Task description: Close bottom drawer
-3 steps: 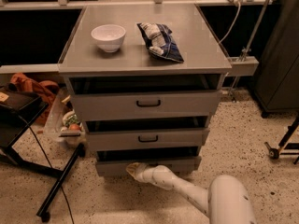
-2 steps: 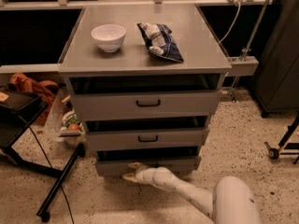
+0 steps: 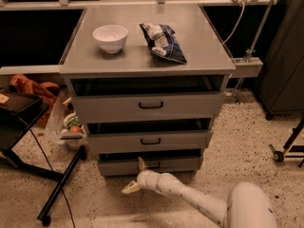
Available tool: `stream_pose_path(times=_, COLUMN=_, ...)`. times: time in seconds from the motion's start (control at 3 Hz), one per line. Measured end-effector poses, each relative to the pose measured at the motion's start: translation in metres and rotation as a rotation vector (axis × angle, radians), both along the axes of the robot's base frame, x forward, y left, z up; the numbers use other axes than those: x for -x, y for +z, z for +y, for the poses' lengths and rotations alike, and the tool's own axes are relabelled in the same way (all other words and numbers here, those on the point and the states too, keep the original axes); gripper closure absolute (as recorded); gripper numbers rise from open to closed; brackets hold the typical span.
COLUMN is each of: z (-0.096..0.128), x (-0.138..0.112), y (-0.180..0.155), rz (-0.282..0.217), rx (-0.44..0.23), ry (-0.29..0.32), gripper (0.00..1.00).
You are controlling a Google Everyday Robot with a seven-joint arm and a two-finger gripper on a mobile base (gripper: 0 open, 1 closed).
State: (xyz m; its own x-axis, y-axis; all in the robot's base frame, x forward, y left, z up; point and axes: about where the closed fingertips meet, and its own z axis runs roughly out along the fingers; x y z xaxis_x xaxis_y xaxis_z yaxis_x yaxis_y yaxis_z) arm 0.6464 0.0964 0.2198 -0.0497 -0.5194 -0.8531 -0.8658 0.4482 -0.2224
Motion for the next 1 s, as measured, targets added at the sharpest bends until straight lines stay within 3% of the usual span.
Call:
stream_pose_path(times=0.67, z=-0.006, x=-0.001, y=0.001, rz=0.005, rx=-0.016, ry=0.0, gripper=0.0)
stream_pose_path(times=1.0, z=-0.044, x=0.006, y=0.02, rz=0.047, rx=-0.025, ry=0.001, gripper=0.0)
